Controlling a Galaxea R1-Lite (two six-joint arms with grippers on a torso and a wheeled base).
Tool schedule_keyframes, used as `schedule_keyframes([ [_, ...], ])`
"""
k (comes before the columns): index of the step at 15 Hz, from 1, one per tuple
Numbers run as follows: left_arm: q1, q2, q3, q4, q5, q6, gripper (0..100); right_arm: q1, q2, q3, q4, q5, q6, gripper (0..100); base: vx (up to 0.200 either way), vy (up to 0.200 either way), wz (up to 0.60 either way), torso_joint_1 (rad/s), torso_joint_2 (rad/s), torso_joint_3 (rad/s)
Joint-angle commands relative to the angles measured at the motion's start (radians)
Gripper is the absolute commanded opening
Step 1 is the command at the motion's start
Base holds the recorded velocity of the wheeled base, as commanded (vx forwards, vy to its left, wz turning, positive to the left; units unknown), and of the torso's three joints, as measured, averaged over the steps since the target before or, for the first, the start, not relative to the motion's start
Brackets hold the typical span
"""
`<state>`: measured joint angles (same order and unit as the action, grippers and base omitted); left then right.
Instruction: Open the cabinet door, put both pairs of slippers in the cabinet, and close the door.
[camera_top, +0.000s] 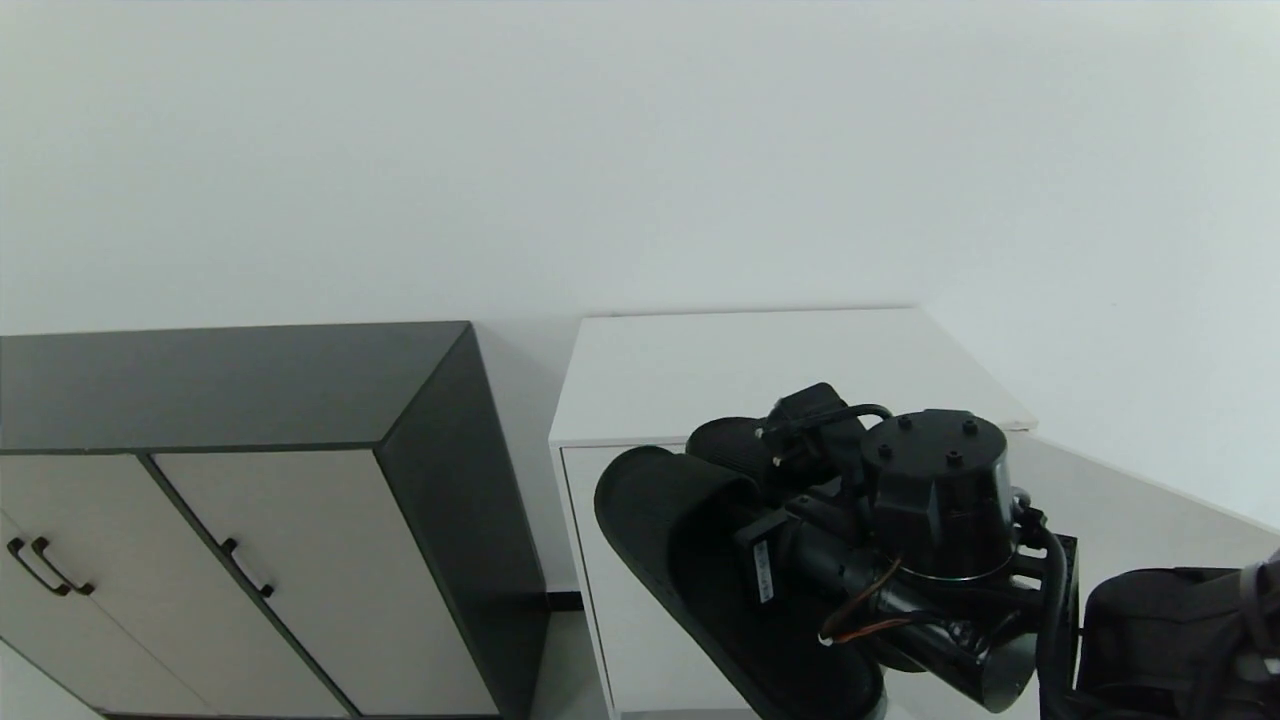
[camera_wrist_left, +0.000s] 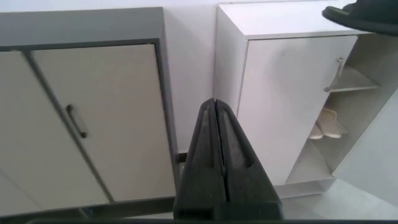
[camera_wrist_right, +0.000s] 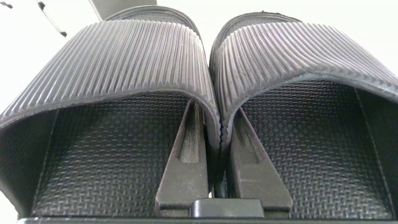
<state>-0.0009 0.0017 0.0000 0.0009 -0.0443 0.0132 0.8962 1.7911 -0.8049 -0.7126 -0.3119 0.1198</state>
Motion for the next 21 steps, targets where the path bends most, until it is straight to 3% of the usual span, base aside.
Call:
schedule_keyframes([
  [1, 0.001, 0.0, 0.0, -0.001, 0.0, 0.001, 0, -0.002, -0.001, 0.001, 0.001, -0.001, 0.0, 0, 0.0, -0.2, 0.0, 0.012, 0.01, 0.002],
  [14, 0.001, 0.0, 0.0, -0.001, 0.0, -0.001, 0, 0.003, -0.004, 0.012, -0.016, -0.001, -0.002, 0, 0.0, -0.2, 0.0, 0.001, 0.0, 0.005],
  [21, 0.001, 0.0, 0.0, -0.001, 0.0, -0.001, 0, 0.003, -0.002, 0.019, -0.016, 0.001, 0.0, 0, 0.0, 0.0, 0.0, 0.0, 0.0, 0.0],
])
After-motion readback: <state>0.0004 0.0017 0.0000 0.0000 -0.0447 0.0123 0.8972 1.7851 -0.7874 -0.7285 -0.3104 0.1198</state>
